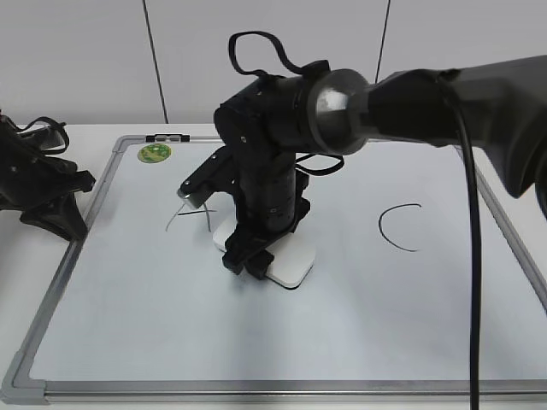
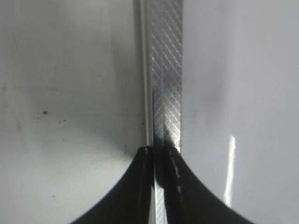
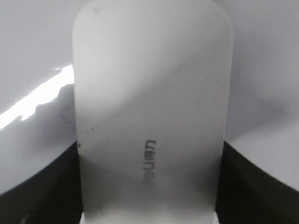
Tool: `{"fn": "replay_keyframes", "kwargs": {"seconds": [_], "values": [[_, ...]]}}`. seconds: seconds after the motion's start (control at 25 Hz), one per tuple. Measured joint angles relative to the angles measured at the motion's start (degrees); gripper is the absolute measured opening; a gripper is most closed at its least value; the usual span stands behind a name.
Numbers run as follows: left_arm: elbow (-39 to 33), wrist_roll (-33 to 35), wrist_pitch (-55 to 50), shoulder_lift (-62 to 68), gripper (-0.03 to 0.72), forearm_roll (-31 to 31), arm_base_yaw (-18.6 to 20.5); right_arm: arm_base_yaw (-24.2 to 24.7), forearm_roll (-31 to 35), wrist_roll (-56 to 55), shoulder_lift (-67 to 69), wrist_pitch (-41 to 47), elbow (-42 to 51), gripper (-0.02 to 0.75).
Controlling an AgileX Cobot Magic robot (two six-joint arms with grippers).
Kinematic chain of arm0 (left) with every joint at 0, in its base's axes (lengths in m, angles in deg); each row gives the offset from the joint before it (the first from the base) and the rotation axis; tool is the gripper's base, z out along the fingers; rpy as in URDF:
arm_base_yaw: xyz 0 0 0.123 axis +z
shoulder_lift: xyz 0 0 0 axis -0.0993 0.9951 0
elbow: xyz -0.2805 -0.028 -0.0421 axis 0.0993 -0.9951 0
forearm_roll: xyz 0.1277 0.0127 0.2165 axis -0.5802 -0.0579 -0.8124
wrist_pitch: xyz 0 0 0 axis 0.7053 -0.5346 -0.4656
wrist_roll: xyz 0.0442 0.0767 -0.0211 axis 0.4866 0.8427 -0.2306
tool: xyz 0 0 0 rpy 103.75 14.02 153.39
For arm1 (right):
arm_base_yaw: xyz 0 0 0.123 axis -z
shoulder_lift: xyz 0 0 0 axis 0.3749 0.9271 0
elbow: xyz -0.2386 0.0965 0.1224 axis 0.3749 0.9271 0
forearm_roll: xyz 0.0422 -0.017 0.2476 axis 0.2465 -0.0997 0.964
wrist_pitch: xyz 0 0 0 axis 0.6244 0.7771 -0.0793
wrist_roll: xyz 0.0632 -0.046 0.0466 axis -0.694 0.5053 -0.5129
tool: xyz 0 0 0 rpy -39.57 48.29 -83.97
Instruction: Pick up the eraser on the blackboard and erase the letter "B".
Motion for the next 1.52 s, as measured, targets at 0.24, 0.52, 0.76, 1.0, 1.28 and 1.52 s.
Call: {"fn": "replay_keyframes", "kwargs": {"seconds": [0.24,0.52,0.76,1.0,1.28,1.52], "values": [[0.0,0.0,0.0,0.0,0.032,0.0,0.0,3.23,-1.29,0.0,0.0,-0.14,-0.1,0.534],[0.0,0.0,-0.09,0.0,0.032,0.0,0.0,3.99,-3.11,-0.15,-0.11,-0.27,-0.1,0.534],[0.0,0.0,-0.09,0.0,0.032,0.0,0.0,4.2,-3.7,-0.15,-2.89,0.14,0.1,0.534],[0.0,0.0,-0.09,0.0,0.032,0.0,0.0,4.29,-2.13,0.19,-1.96,-0.05,0.1,0.534],[0.0,0.0,-0.09,0.0,0.032,0.0,0.0,4.29,2.28,2.25,-1.04,-0.05,0.1,0.534],[0.0,0.0,-0.09,0.0,0.032,0.0,0.0,2.13,2.34,2.96,-0.3,0.29,0.1,0.534]]}}
